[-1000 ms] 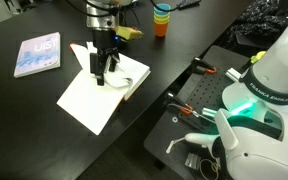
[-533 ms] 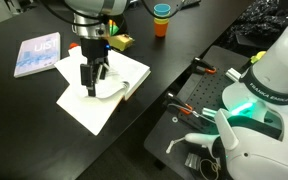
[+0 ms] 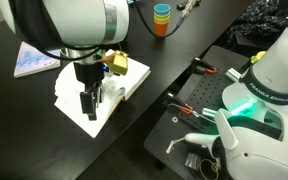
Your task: Open the orange book then flip the pages once.
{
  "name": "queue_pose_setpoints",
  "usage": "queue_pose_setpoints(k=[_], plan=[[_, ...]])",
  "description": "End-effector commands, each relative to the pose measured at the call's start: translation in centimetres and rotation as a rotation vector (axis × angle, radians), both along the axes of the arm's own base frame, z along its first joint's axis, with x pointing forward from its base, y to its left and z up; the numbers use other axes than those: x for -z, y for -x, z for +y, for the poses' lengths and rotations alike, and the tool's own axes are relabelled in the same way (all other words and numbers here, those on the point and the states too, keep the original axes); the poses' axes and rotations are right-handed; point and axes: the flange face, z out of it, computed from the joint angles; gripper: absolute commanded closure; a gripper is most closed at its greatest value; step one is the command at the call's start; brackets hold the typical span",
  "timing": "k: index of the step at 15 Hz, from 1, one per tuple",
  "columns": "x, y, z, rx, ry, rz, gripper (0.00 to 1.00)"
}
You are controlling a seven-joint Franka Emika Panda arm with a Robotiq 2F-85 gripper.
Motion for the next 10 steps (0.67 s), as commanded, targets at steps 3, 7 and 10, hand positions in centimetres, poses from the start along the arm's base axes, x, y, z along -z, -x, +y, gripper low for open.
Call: queue_pose_setpoints(k=[3, 7, 10], plan=[[0.7, 1.7, 2.3, -0.082, -0.017, -0.032, 0.0], [-0.2, 1.8, 3.2, -0.1, -0.058, -0.011, 0.0], [-1.3, 1.2, 2.2, -0.098, -0.053, 0.052, 0.0]])
